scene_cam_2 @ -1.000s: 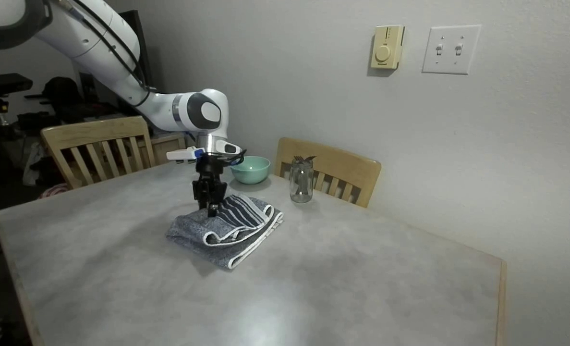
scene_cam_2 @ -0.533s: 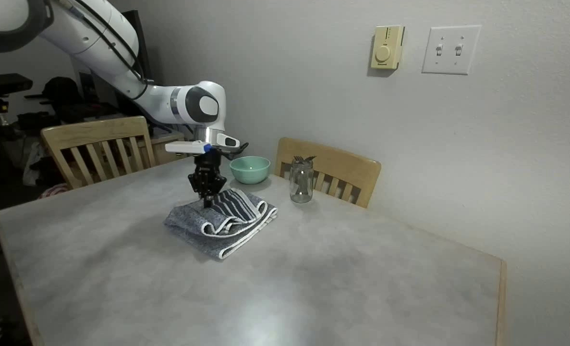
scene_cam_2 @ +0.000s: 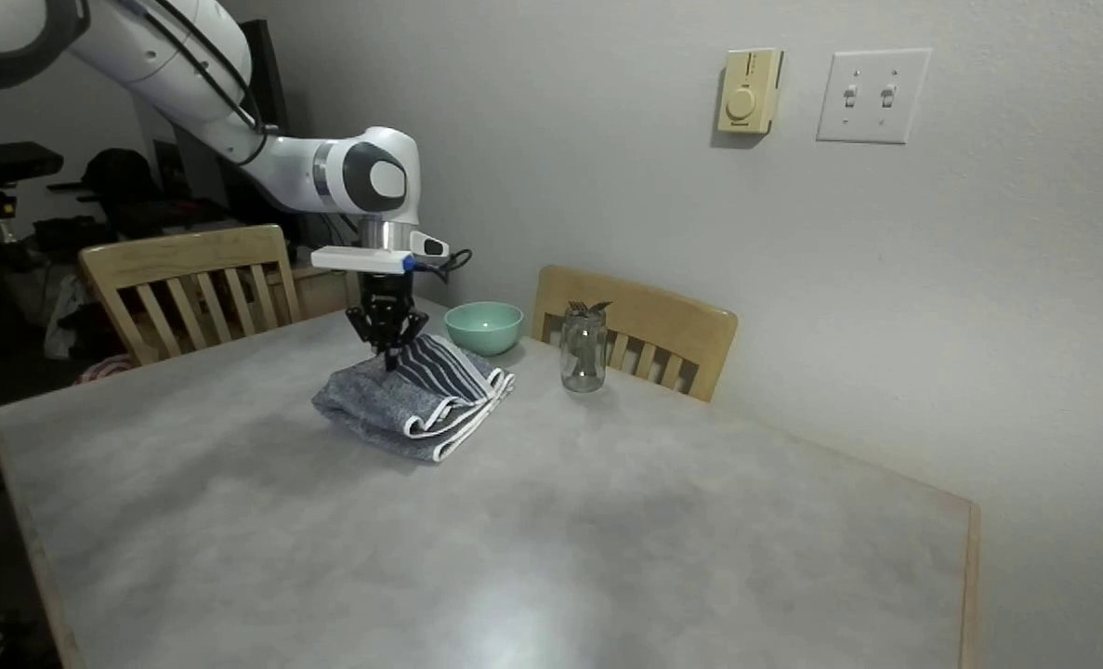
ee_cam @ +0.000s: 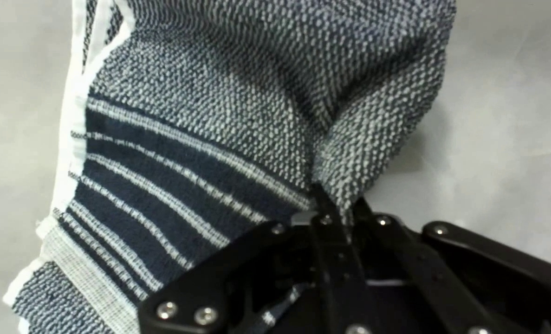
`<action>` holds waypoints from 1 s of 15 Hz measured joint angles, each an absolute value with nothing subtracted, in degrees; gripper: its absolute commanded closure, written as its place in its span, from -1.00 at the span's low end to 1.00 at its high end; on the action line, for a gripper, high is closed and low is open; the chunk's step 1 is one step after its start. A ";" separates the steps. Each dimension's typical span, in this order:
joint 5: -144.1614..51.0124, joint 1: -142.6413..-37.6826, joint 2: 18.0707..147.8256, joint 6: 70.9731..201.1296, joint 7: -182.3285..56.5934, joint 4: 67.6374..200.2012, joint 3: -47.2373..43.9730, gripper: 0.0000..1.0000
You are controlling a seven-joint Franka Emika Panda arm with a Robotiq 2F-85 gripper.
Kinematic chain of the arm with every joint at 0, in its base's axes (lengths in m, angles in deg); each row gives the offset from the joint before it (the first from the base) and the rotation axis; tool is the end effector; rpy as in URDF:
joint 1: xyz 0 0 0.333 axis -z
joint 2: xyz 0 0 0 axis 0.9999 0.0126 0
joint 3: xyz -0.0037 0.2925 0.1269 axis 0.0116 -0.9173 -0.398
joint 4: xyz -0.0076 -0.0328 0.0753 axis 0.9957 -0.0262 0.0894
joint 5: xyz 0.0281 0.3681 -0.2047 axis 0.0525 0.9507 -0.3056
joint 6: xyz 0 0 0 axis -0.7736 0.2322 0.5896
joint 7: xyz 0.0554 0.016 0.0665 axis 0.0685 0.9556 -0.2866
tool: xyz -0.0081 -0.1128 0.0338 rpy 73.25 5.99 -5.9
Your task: Unfold the towel once, fold the towel once, flip it over, unfold the towel once
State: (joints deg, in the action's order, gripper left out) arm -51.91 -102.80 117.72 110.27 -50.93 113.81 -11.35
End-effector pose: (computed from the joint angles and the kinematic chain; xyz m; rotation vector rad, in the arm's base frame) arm 0.7133 0.2205 0.1741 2.9500 0.7552 -0.3768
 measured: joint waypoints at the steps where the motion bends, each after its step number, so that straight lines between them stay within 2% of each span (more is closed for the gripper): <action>1: -51.91 -102.69 117.00 110.68 -49.87 114.04 -11.48 0.95; 15: -51.63 -97.15 102.17 119.95 -45.20 129.43 -11.99 0.95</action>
